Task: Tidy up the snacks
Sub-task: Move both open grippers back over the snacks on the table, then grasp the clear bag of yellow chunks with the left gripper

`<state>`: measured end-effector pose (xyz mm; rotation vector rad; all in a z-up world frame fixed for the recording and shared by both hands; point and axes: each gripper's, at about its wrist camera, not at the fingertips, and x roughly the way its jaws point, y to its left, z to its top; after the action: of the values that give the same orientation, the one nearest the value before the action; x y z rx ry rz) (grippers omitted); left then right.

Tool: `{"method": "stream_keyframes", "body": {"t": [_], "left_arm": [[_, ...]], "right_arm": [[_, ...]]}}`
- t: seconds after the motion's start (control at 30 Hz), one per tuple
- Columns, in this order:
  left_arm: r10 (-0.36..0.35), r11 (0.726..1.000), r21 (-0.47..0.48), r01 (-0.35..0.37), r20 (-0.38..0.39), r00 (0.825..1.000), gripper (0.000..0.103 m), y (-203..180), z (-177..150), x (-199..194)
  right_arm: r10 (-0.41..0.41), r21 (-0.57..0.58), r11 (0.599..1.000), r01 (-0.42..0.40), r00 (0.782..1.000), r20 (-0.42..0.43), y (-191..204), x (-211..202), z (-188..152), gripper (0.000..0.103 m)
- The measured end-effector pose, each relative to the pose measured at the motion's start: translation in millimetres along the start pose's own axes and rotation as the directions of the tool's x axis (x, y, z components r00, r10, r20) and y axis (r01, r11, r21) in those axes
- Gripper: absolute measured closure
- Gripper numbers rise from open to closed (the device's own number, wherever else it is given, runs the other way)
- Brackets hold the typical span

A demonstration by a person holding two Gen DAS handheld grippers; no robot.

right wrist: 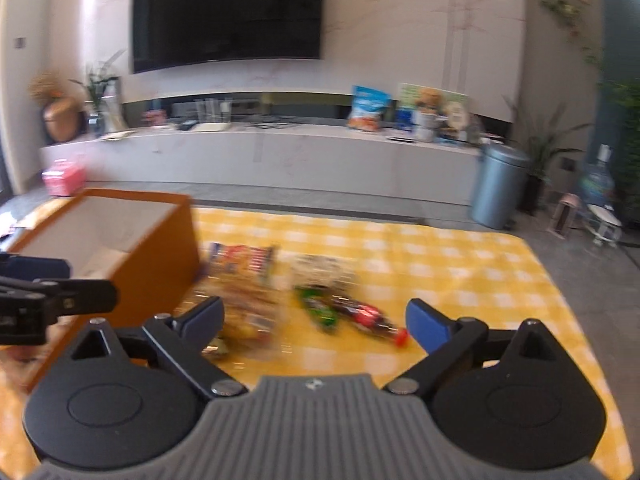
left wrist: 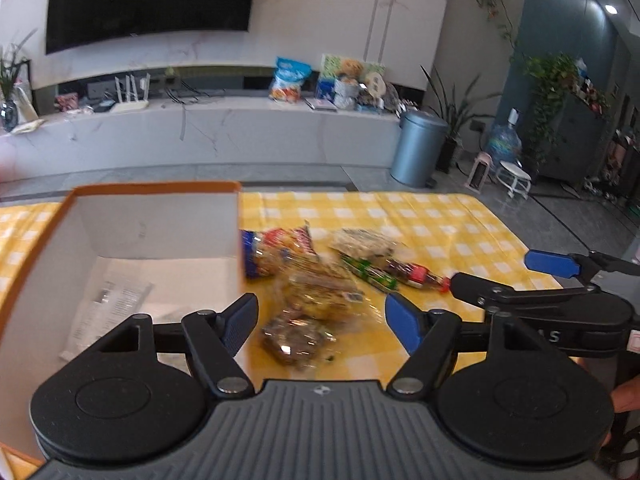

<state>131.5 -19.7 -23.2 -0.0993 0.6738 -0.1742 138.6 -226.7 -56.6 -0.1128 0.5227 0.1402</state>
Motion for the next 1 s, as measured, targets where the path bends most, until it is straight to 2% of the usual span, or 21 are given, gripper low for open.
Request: {"method": "stream_keyframes", "body": {"t": [0.2, 0.37, 0.47, 0.57, 0.67, 0.77, 0.83, 1.0], "left_arm": [[-0.027, 1.000, 0.011, 0.028, -0.055, 0.998, 0.023, -17, -1, 24], [-0.044, 0.999, -0.005, 0.044, -0.087, 0.995, 0.025, -24, 3, 42], [-0.030, 1.000, -0.004, 0.030, -0.104, 0.994, 0.025, -24, 10, 54], [-0.023, 0.999, 0.045, 0.029, -0.143, 0.989, 0.025, -26, 17, 69], [0.000, 0.989, 0.142, 0.030, -0.207, 0.978, 0.025, -30, 22, 86], [0.032, 0.953, 0.299, 0.045, -0.250, 0.968, 0.025, -40, 21, 100], [0.055, 0.917, 0.394, 0.061, -0.278, 0.959, 0.025, -47, 17, 110], [0.115, 0.830, 0.551, 0.090, -0.327, 0.938, 0.025, -64, 7, 130]], "right_arm": [[-0.003, 0.061, 0.998, 0.002, 1.000, 0.009, -28, 16, -12, 0.008], [0.021, 0.040, 0.999, -0.022, 1.000, 0.016, -36, 24, -13, 0.012], [0.040, 0.016, 0.999, -0.041, 0.999, 0.011, -41, 32, -9, 0.016], [0.045, -0.007, 0.999, -0.045, 0.999, -0.010, -43, 44, -5, 0.022], [0.060, 0.020, 0.998, -0.059, 0.997, -0.057, -51, 60, -4, 0.024], [0.060, 0.047, 0.997, -0.055, 0.992, -0.112, -57, 75, -5, 0.026], [0.050, 0.047, 0.998, -0.044, 0.989, -0.137, -59, 82, -7, 0.027], [0.052, 0.048, 0.998, -0.045, 0.984, -0.172, -61, 93, -10, 0.026]]}}
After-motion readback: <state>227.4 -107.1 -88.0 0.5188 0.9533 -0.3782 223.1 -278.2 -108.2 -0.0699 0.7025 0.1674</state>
